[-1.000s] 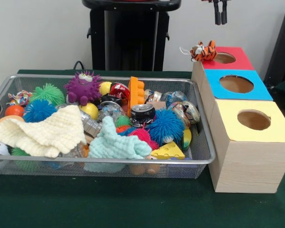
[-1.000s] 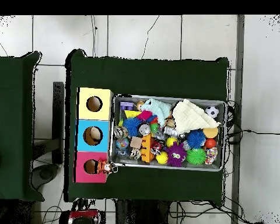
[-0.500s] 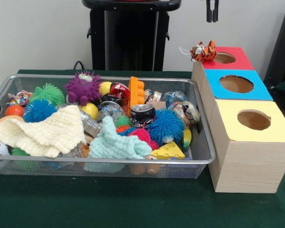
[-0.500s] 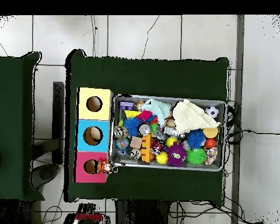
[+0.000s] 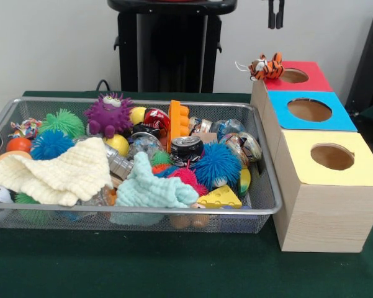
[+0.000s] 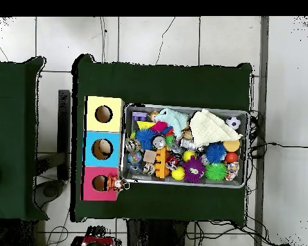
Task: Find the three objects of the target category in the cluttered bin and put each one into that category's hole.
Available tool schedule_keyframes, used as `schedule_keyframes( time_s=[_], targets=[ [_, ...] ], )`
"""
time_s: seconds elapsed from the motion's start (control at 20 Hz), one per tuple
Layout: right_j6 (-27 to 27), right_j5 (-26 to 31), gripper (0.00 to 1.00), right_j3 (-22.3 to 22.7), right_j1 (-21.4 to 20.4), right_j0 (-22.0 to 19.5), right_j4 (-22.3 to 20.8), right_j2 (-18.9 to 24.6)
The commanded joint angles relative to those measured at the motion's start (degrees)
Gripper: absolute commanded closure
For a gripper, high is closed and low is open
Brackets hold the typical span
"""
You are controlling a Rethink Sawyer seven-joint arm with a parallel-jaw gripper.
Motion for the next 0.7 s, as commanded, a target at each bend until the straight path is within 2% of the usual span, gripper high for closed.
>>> schedule_keyframes(
  time_s=[0.05, 0.2, 0.35, 0.7],
  targets=[
    [5.0, 6.6, 1.0, -5.8, 3.7, -0.2, 2.8, -3.1],
    [3.2, 7.9, 1.0, -7.4, 4.3, -0.5, 1.9, -5.1],
    [2.2, 7.1, 1.0, -8.7, 5.7, -1.8, 0.4, -5.3],
    [2.9, 1.0, 1.0, -9.7, 9.2, -2.7, -2.1, -5.5]
  ],
)
